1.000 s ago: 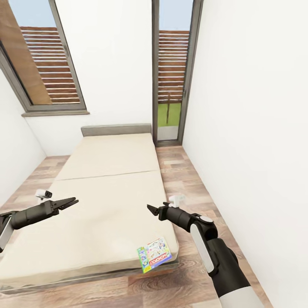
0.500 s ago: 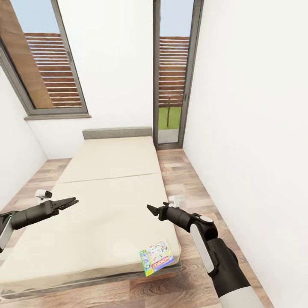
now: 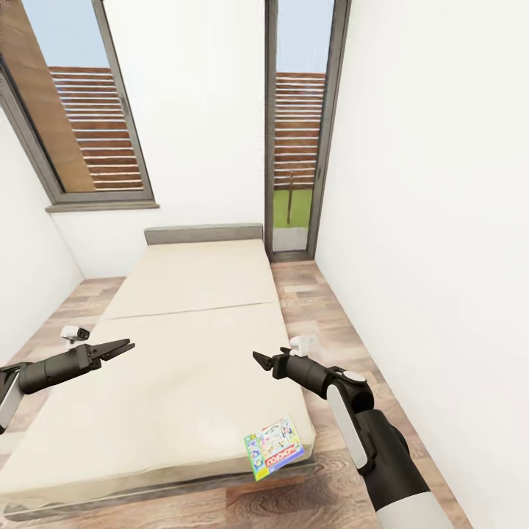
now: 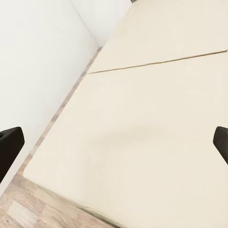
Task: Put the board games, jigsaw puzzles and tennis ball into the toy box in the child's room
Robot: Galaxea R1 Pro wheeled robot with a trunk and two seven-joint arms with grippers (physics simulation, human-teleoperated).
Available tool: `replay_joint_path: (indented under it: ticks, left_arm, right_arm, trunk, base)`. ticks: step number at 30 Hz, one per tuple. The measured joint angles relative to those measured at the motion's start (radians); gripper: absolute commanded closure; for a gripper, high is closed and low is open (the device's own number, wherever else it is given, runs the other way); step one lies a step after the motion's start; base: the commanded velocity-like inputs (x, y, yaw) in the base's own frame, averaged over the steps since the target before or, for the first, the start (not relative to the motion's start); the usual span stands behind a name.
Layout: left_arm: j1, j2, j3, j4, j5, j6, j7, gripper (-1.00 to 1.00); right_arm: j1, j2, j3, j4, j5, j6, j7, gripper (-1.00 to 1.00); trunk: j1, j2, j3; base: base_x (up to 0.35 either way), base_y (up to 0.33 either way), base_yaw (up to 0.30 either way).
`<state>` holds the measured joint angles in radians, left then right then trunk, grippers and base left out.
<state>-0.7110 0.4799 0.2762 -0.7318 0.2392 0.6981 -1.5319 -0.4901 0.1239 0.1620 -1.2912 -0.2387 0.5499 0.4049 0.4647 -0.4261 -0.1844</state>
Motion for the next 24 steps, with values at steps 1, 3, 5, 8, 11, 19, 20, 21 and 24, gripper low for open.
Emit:
replay_joint_path:
  ticks: [1, 3, 5, 8, 11, 19, 20, 21, 24]
  left_arm:
    - [0.0, 0.0, 0.0, 0.0, 0.0, 0.0, 0.0, -1.0]
    - [0.0, 0.0, 0.0, 0.0, 0.0, 0.0, 0.0, -1.0]
    - [0.0, 0.0, 0.001, 0.0, 0.0, 0.0, 0.0, -1.0]
    - [0.0, 0.001, 0.001, 0.0, 0.0, 0.0, 0.0, -1.0]
    - [0.0, 0.001, 0.001, 0.0, 0.0, 0.0, 0.0, -1.0]
    - [0.0, 0.001, 0.002, 0.0, 0.0, 0.0, 0.0, -1.0]
    - [0.0, 0.002, 0.002, 0.0, 0.0, 0.0, 0.0, -1.0]
    - [0.0, 0.002, 0.002, 0.0, 0.0, 0.0, 0.0, -1.0]
    - [0.0, 0.002, 0.002, 0.0, 0.0, 0.0, 0.0, -1.0]
  right_arm:
    - [0.0, 0.0, 0.0, 0.0, 0.0, 0.0, 0.0, -1.0]
    - [0.0, 0.0, 0.0, 0.0, 0.0, 0.0, 0.0, -1.0]
    - [0.0, 0.0, 0.0, 0.0, -0.001, 0.0, 0.0, -1.0]
    - [0.0, 0.0, 0.0, 0.0, 0.0, 0.0, 0.0, -1.0]
    - [0.0, 0.0, 0.0, 0.0, -0.001, 0.0, 0.0, -1.0]
    - [0.0, 0.0, 0.0, 0.0, 0.0, 0.0, 0.0, -1.0]
    - [0.0, 0.0, 0.0, 0.0, 0.0, 0.0, 0.0, -1.0]
    - [0.0, 0.0, 0.0, 0.0, 0.0, 0.0, 0.0, -1.0]
    - [0.0, 0.0, 0.0, 0.0, 0.0, 0.0, 0.0, -1.0]
  trunk:
    - [0.0, 0.0, 0.002]
    - [0.0, 0.0, 0.005]
    - [0.0, 0.0, 0.008]
    - [0.0, 0.0, 0.013]
    - [0.0, 0.0, 0.018]
    - [0.0, 0.0, 0.03]
    - [0.0, 0.0, 0.032]
    - [0.0, 0.0, 0.034]
    - [0.0, 0.0, 0.039]
  base:
    - [0.0, 0.002, 0.0]
    - [0.0, 0.002, 0.0]
    - [0.0, 0.001, 0.0]
    - [0.0, 0.0, 0.0]
    - [0.0, 0.0, 0.0]
    - [0.0, 0.0, 0.0]
    - [0.0, 0.0, 0.0]
    - [0.0, 0.0, 0.0]
    - [0.0, 0.0, 0.0]
